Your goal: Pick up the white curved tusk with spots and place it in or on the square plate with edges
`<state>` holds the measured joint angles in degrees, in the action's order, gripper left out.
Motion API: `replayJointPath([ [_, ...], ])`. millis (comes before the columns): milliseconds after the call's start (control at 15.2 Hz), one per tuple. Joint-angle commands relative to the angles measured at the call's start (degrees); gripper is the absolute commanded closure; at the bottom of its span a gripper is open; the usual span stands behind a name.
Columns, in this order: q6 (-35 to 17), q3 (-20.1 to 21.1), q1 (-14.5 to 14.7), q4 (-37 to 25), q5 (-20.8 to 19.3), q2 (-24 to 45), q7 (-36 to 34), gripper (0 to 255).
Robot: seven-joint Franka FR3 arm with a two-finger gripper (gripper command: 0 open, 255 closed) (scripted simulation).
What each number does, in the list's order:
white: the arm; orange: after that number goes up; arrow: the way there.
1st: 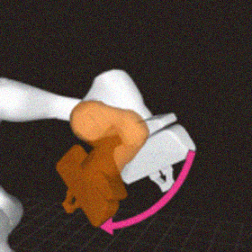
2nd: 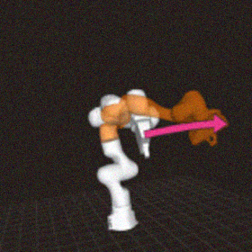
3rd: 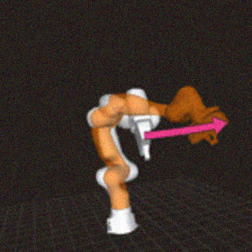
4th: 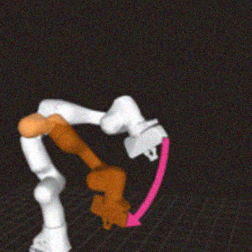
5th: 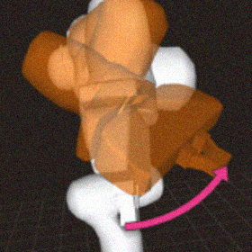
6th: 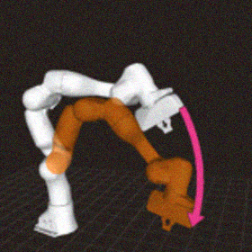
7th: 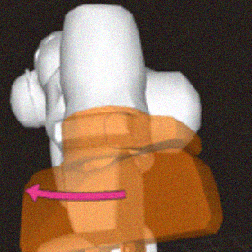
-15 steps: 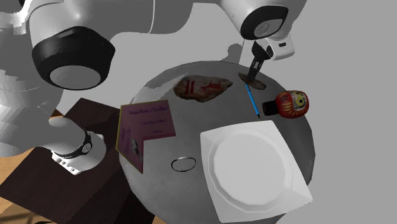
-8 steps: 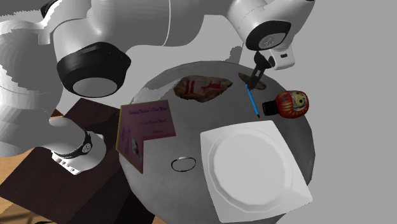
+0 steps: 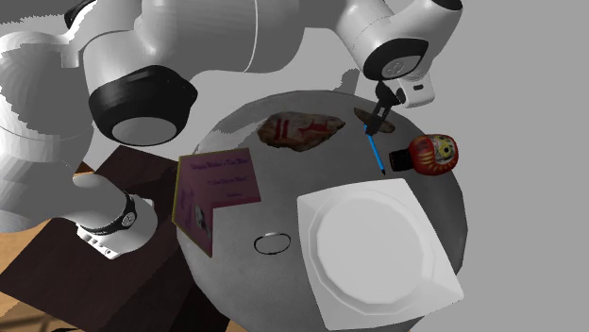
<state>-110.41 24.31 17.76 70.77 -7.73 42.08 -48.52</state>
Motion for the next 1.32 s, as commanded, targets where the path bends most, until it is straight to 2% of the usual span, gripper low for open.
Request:
replayJointPath([
  [0, 0.00, 0.00, 0.00, 0.00, 0.00, 0.00, 0.00, 0],
  [66, 0.00, 0.00, 0.00, 0.00, 0.00, 0.00, 0.00, 255],
  [660, 0.00, 0.00, 0.00, 0.00, 0.00, 0.00, 0.00, 255],
  [1254, 6.07, 0.38, 0.46, -4.96, 0.43, -1.28, -0.19, 255],
])
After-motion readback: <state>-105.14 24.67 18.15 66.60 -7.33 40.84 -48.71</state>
